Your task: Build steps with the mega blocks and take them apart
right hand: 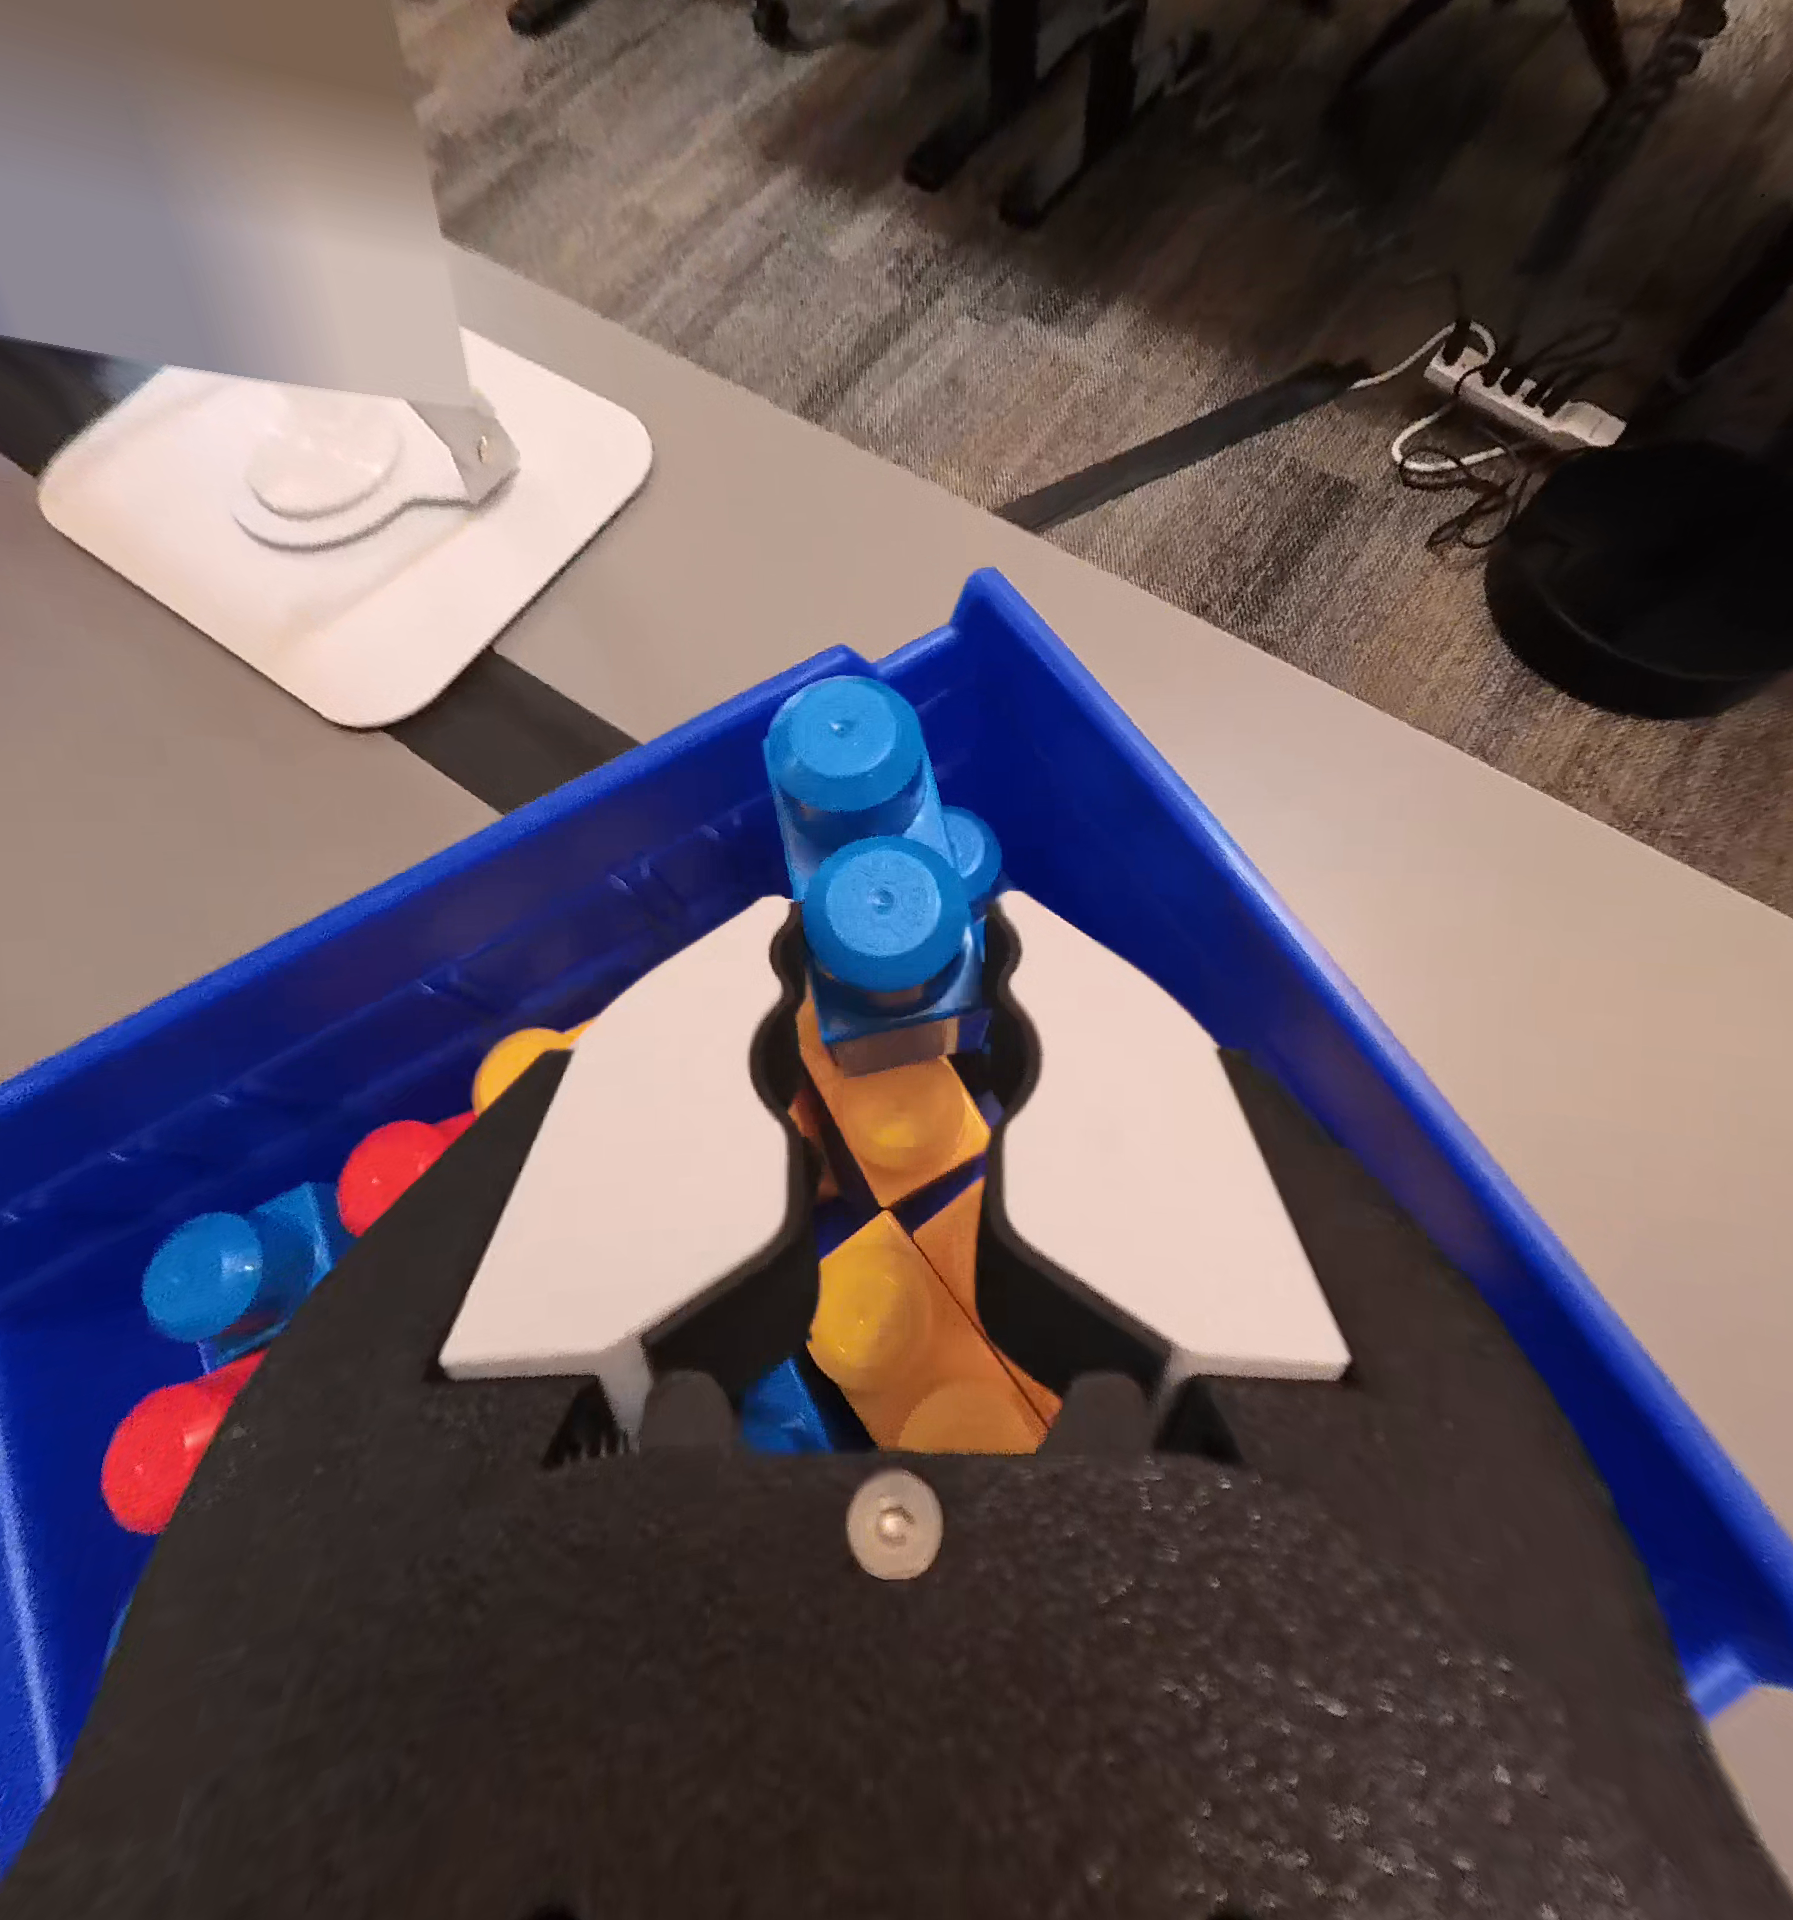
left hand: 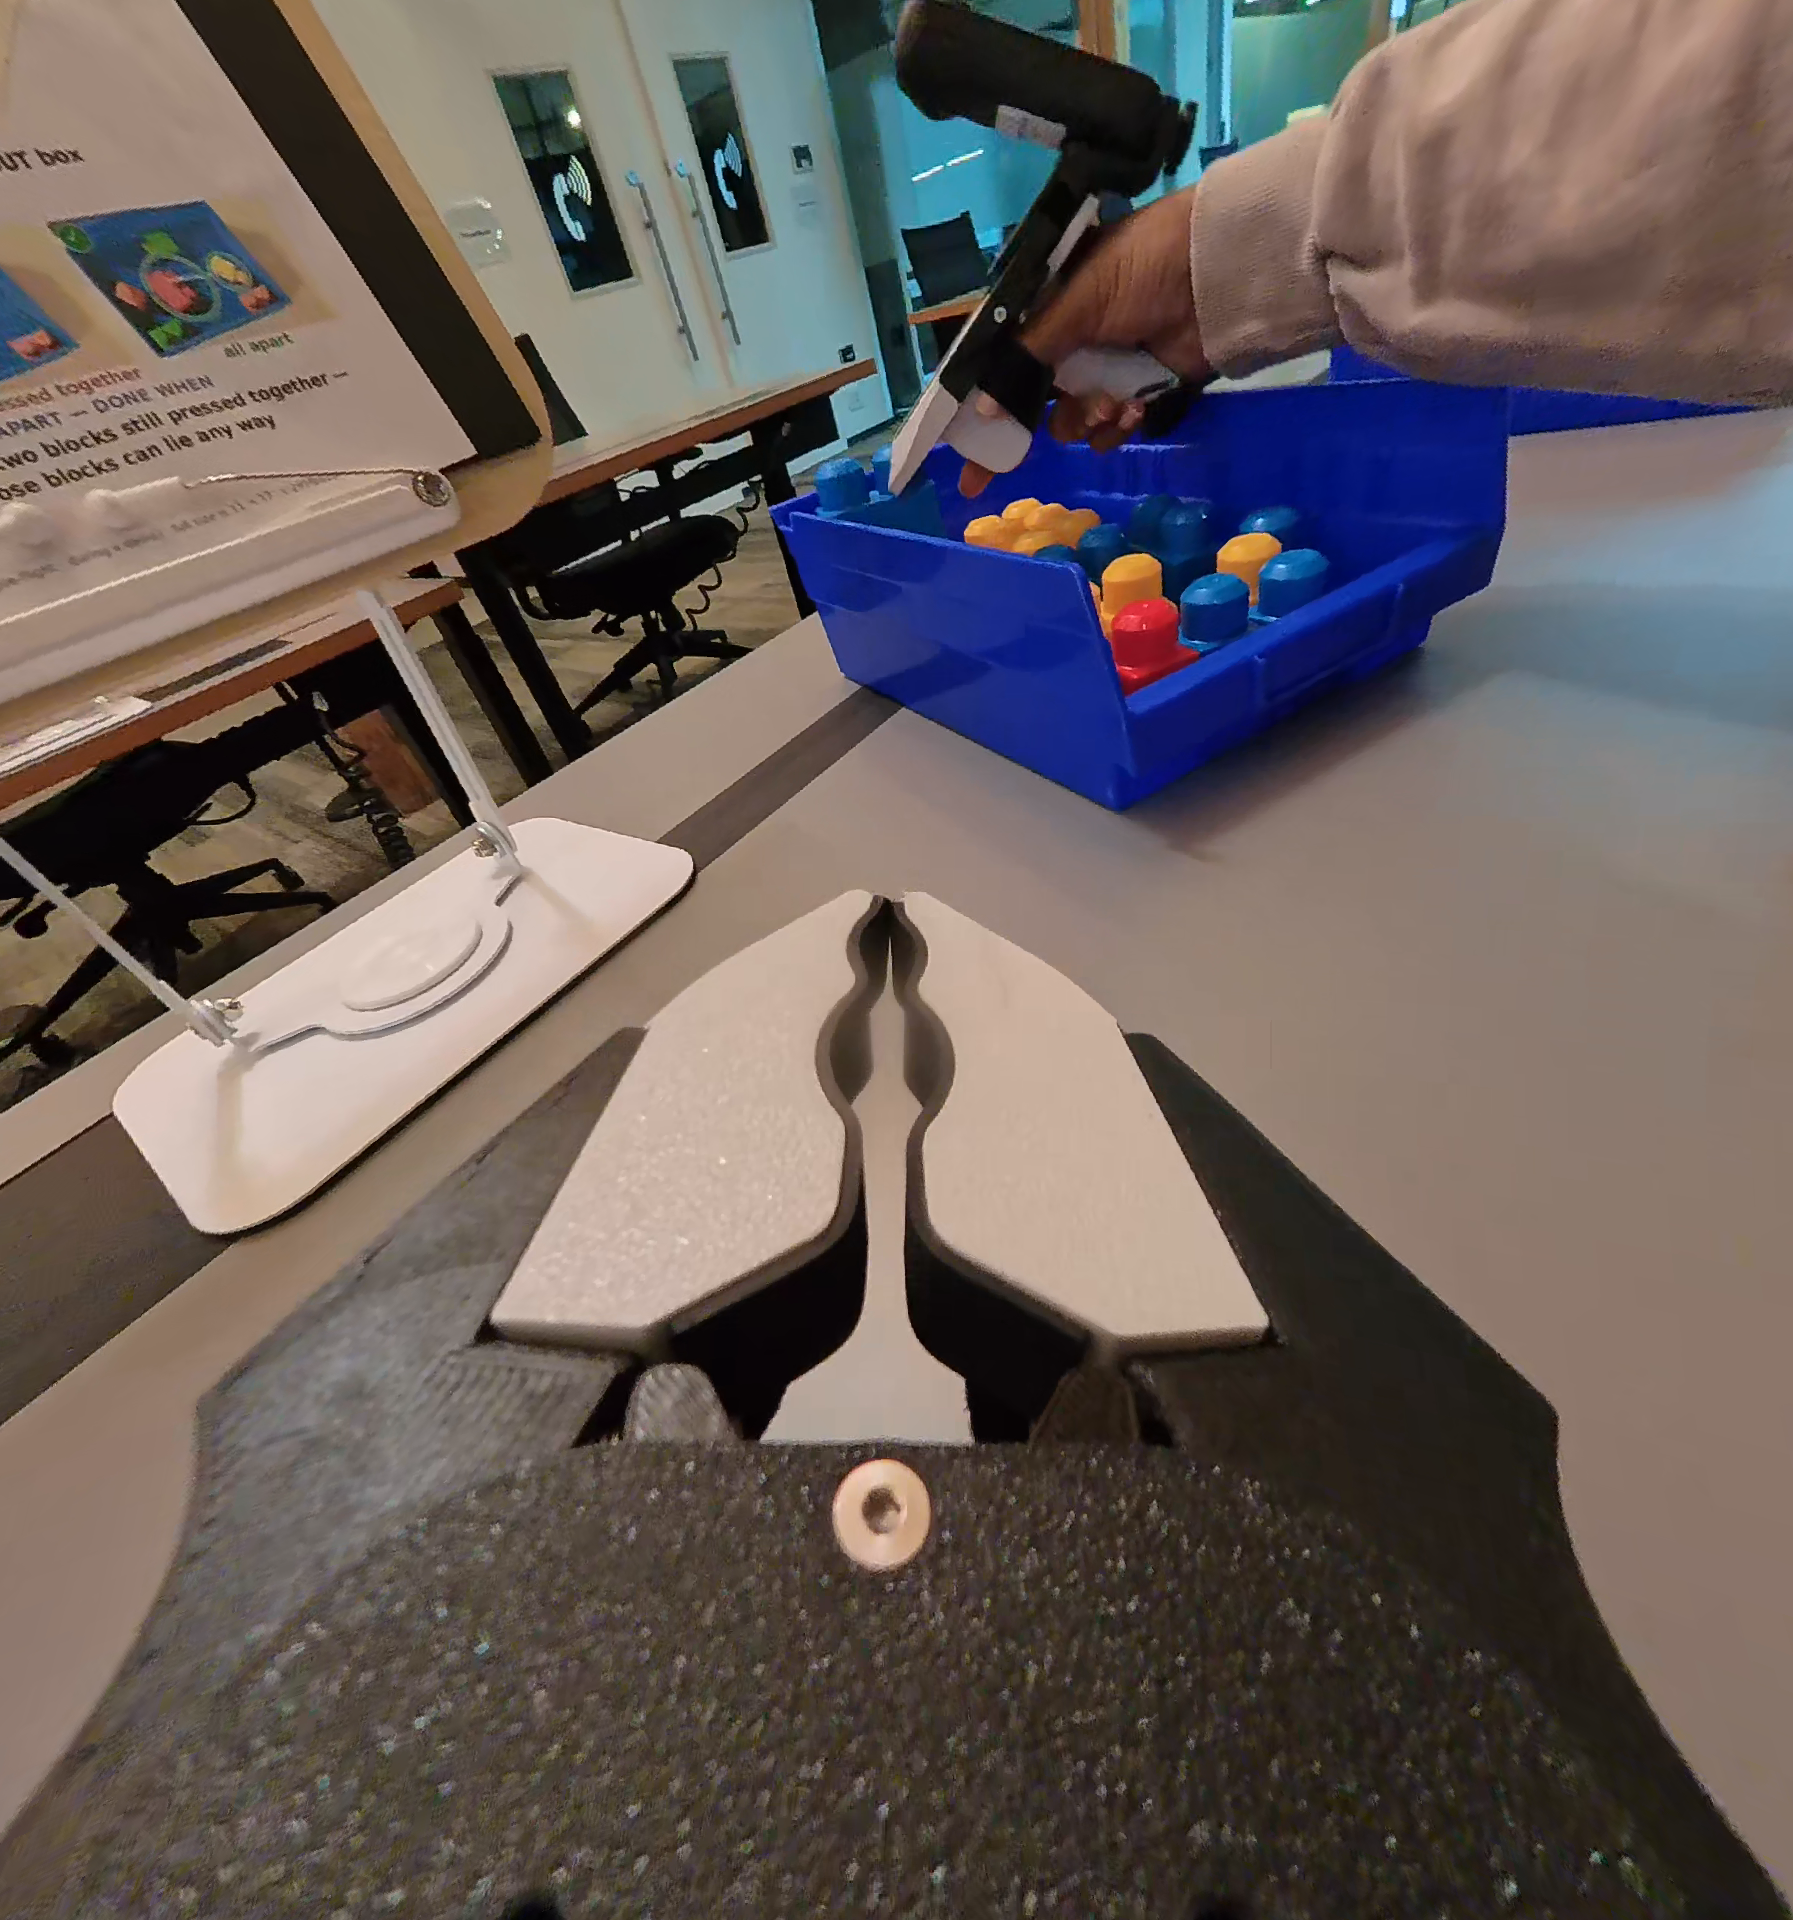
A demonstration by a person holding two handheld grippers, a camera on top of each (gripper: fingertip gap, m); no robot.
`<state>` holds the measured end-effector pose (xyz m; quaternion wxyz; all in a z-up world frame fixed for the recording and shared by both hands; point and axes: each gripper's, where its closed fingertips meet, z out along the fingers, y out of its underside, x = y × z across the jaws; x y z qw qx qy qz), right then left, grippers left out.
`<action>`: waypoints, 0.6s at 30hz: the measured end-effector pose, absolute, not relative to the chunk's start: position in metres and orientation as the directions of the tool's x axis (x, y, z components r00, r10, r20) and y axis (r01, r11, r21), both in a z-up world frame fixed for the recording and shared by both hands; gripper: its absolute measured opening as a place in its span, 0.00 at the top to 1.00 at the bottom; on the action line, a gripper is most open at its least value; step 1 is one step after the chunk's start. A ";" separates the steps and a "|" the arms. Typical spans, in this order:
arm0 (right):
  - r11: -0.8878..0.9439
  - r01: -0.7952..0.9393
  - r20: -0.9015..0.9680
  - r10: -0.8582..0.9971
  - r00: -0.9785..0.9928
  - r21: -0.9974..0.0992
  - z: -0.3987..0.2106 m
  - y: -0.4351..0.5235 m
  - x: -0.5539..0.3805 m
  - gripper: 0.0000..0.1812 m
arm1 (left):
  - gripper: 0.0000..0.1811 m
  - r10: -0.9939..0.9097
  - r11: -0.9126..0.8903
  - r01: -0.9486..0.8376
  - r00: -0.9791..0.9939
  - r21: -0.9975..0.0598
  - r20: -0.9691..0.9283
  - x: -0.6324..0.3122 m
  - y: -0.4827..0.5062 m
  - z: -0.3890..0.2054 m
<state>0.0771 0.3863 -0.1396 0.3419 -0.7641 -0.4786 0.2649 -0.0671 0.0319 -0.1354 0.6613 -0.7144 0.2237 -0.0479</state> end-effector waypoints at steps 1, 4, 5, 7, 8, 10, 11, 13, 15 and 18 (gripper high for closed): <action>-0.298 0.572 -0.060 0.916 0.397 -0.764 -0.140 0.386 0.078 0.79 | 1.00 -0.386 -0.027 -0.258 0.894 -0.966 -0.228 -0.067 0.032 -0.136; -0.263 0.611 -0.026 0.929 0.368 -0.747 -0.137 0.383 0.078 0.76 | 1.00 -0.391 -0.033 -0.262 0.891 -0.965 -0.229 -0.066 0.032 -0.138; -0.252 0.612 -0.016 0.932 0.363 -0.749 -0.133 0.382 0.079 0.75 | 1.00 -0.392 -0.035 -0.262 0.892 -0.964 -0.228 -0.066 0.032 -0.139; -0.234 0.607 0.001 0.932 0.362 -0.760 -0.123 0.379 0.080 0.74 | 1.00 -0.390 -0.036 -0.259 0.893 -0.965 -0.225 -0.067 0.032 -0.138; -0.220 0.599 0.018 0.931 0.365 -0.770 -0.115 0.378 0.081 0.74 | 1.00 -0.387 -0.036 -0.255 0.895 -0.966 -0.222 -0.068 0.032 -0.138; -0.167 0.566 0.056 0.933 0.355 -0.807 -0.093 0.366 0.078 0.72 | 1.00 -0.378 -0.032 -0.245 0.900 -0.969 -0.215 -0.071 0.032 -0.136; -0.128 0.554 0.078 0.940 0.333 -0.823 -0.082 0.353 0.073 0.73 | 1.00 -0.371 -0.029 -0.238 0.904 -0.971 -0.210 -0.073 0.032 -0.134; -0.037 0.563 0.130 0.958 0.255 -0.826 -0.069 0.314 0.061 0.75 | 1.00 -0.357 -0.026 -0.220 0.913 -0.975 -0.196 -0.077 0.033 -0.131; 0.033 0.585 0.151 0.976 0.154 -0.810 -0.070 0.265 0.047 0.76 | 1.00 -0.332 -0.028 -0.198 0.926 -0.980 -0.177 -0.083 0.034 -0.128; 0.096 0.607 0.123 0.992 0.003 -0.789 -0.089 0.188 0.025 0.76 | 1.00 -0.295 -0.036 -0.160 0.945 -0.986 -0.143 -0.094 0.036 -0.127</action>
